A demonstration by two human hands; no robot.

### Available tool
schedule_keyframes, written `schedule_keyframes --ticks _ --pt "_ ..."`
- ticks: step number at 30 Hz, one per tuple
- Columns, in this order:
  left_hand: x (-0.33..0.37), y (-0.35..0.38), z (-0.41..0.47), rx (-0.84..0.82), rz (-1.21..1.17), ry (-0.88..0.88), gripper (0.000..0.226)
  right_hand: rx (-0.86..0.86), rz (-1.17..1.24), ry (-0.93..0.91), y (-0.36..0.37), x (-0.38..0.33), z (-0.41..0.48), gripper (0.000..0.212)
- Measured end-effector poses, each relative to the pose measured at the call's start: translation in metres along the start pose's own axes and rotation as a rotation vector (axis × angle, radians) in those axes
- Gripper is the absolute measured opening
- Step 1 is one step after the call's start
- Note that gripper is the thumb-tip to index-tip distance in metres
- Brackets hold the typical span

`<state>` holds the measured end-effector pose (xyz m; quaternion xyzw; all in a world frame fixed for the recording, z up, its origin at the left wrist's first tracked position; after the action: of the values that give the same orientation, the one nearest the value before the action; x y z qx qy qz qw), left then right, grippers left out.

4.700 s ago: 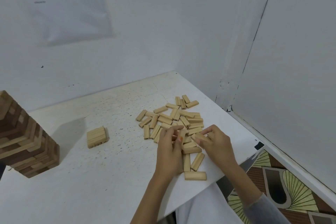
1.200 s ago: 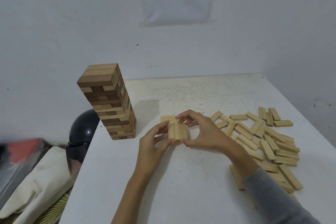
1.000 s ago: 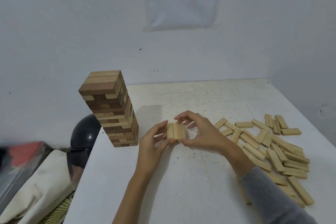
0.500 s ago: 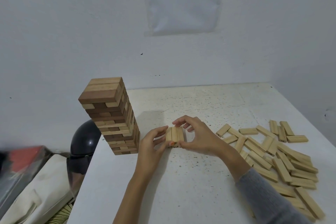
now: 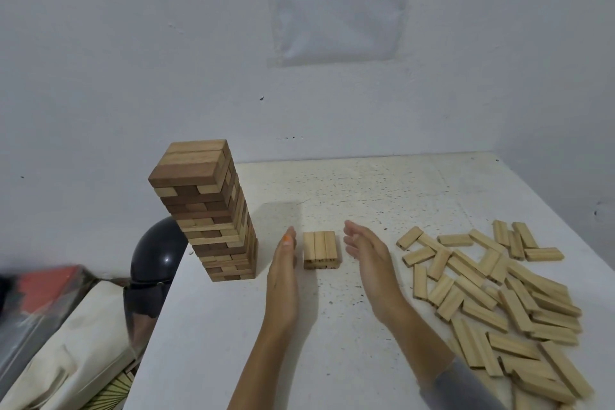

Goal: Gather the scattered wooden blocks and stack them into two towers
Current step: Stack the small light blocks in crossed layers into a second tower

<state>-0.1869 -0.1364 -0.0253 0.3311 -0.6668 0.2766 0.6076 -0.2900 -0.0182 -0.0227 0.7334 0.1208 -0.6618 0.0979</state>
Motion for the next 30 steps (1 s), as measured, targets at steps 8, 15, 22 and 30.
schedule_keyframes --ticks 8,15,22,30 --pt "-0.003 0.017 -0.009 -0.049 -0.109 -0.057 0.070 -0.012 0.139 0.073 0.025 0.007 -0.031 0.044" --pt "-0.012 0.014 -0.007 -0.024 -0.154 -0.112 0.091 -0.018 0.135 0.086 0.027 0.005 -0.035 0.047" --pt "0.002 0.016 -0.010 -0.058 -0.165 -0.076 0.065 -0.017 0.111 0.068 0.026 0.003 -0.033 0.047" --pt "-0.012 0.012 -0.006 -0.021 -0.146 -0.125 0.070 -0.024 0.108 0.055 0.027 0.003 -0.034 0.046"
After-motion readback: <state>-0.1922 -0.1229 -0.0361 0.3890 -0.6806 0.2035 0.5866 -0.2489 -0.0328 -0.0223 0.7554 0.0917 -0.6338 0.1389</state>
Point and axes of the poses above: each hand's wrist, its own z-axis towards the middle knuckle, its own y-axis out of the palm, x = y × z, the point moved 10 cm from there along z, towards the middle knuckle, and after that the axes turned 9 degrees about x, right-handed, at the moved point
